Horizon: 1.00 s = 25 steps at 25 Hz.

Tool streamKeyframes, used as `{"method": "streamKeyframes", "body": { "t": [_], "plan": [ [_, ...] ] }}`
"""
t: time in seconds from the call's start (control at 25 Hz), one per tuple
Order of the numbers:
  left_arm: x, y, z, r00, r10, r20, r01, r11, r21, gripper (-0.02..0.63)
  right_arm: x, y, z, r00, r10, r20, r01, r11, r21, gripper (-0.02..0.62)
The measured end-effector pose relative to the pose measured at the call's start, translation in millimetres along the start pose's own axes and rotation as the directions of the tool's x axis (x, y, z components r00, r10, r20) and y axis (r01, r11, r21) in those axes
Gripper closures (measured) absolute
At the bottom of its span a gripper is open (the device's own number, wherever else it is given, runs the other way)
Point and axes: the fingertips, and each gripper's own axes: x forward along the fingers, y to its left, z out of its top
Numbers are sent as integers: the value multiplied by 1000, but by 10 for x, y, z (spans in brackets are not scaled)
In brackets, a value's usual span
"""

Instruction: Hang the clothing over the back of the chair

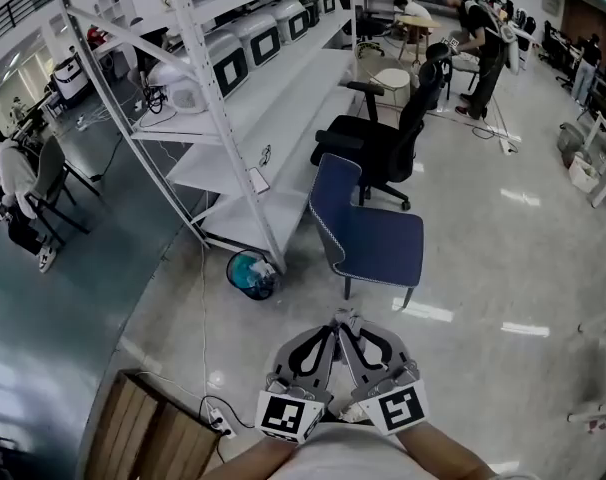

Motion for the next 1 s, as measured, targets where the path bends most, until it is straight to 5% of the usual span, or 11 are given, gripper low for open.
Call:
{"method": "streamKeyframes", "body": {
  "t": [0.4,1.0],
  "plan": [
    [231,143,-116,1000,-4,-18,4,1000,-12,586,200,-132,-149,1000,5,-17,-4,1000,25,557],
    [795,1103,-138,998,-63,-18,62,997,-44,586,1097,-341,-204,995,-90,-51,91,995,27,557]
  ]
}}
